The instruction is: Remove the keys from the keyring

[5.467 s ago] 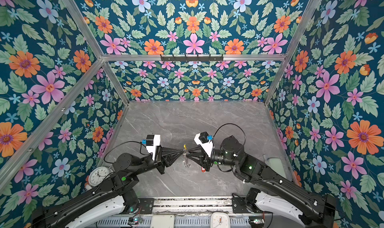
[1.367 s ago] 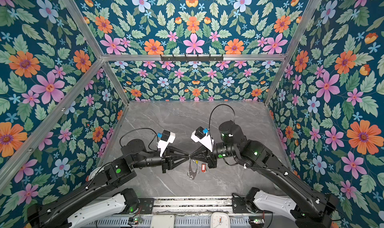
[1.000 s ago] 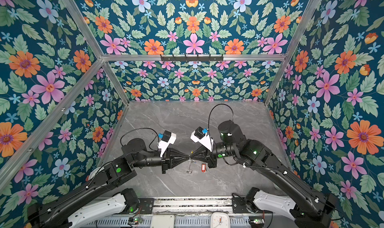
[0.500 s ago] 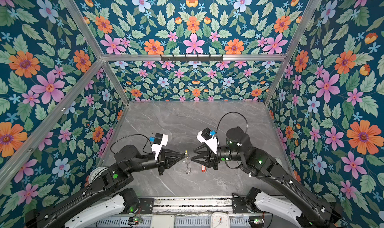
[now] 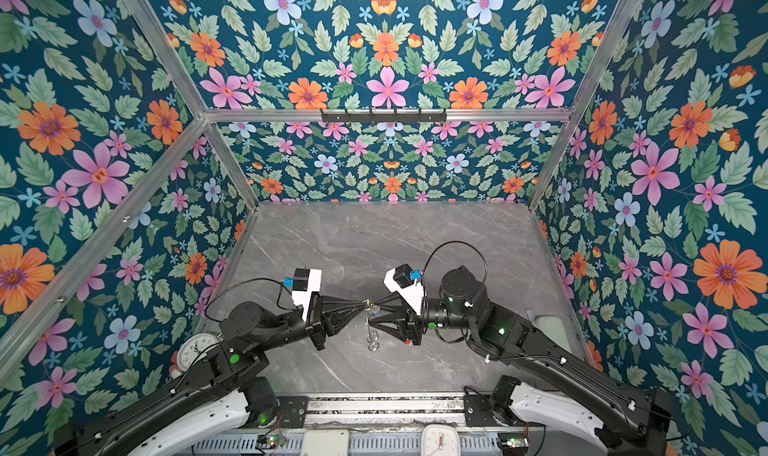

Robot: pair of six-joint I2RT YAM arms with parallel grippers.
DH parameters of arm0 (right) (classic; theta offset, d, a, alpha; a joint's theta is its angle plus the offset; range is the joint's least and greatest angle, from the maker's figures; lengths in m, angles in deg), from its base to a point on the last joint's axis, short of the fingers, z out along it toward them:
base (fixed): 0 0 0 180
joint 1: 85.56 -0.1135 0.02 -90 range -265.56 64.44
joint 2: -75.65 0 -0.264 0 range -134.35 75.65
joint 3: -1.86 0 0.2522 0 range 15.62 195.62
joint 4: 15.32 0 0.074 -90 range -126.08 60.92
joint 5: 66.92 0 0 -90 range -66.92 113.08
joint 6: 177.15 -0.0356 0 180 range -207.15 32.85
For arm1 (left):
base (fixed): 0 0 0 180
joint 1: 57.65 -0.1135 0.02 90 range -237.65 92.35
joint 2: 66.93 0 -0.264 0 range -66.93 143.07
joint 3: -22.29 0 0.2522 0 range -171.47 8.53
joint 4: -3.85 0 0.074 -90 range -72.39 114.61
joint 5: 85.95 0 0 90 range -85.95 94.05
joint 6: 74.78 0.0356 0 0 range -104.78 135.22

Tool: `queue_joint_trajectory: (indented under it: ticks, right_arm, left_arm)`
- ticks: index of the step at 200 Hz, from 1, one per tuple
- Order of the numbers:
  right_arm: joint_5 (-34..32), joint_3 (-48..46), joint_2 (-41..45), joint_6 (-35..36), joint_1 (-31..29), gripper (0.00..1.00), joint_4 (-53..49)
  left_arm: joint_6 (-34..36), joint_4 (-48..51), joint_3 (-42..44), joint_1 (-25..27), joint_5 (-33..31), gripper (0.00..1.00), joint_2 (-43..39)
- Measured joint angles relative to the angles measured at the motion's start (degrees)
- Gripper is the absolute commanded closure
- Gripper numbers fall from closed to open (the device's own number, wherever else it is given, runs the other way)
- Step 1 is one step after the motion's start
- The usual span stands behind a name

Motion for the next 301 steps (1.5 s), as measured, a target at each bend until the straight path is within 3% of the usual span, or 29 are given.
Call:
queue_joint_trajectory:
  ticks: [49,162,301]
  right_arm:
    - [-1.2,0.5,-0.8,0.9,-0.3,1.00,-0.1]
    - [0.9,4.7,-5.2,2.9,-1.6,1.00,-4.3]
    - [1.8,4.6,-8.3,3.8,-2.3,1.00,-2.8]
  left_arm:
    - [-0.8,-1.6,0.5,0.0,-0.4,1.00,-0.3]
    - [-2.3,-5.2,3.2,0.0,-4.0,1.00,-1.3]
    - [-3.7,-6.2,4.8,0.0,-4.5,1.00,-1.0]
